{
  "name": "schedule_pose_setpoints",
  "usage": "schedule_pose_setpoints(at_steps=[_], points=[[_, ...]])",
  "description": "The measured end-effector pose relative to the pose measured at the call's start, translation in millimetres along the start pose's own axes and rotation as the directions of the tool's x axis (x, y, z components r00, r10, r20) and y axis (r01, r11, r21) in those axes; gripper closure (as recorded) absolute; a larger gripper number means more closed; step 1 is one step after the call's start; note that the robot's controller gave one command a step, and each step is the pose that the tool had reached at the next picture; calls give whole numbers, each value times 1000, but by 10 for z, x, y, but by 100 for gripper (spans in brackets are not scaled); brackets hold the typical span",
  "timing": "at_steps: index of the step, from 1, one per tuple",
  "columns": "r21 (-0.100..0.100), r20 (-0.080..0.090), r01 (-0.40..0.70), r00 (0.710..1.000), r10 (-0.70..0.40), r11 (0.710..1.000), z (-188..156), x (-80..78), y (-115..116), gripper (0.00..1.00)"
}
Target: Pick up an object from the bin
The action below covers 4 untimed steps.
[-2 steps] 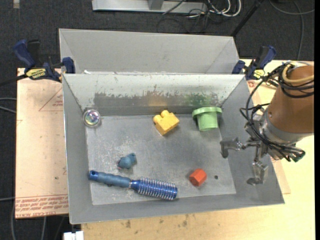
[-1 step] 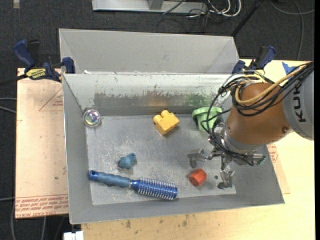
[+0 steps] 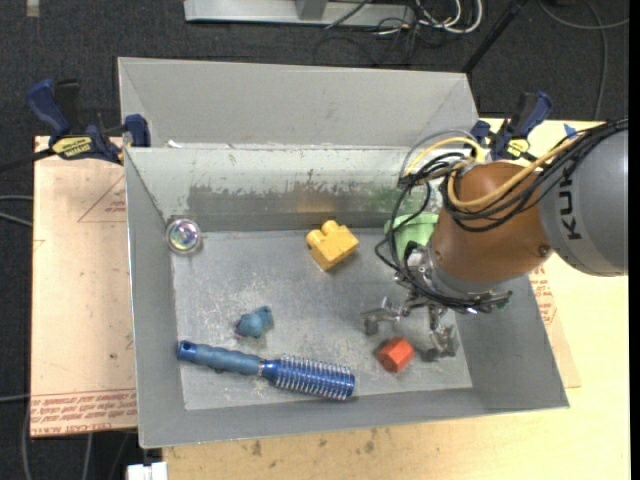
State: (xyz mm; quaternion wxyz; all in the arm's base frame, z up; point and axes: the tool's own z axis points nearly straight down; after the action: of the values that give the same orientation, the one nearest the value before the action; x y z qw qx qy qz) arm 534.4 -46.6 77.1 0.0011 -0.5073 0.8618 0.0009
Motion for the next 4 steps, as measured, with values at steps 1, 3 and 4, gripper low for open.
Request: schedule_pose_setpoints(at_steps=[1, 3, 4], points=[[-5, -2, 47, 999, -47, 999, -3, 60, 418, 0], [0, 1, 277, 961, -277, 961, 24, -47, -121, 100], [0, 1, 277, 961, -277, 961, 24, -47, -121, 0]])
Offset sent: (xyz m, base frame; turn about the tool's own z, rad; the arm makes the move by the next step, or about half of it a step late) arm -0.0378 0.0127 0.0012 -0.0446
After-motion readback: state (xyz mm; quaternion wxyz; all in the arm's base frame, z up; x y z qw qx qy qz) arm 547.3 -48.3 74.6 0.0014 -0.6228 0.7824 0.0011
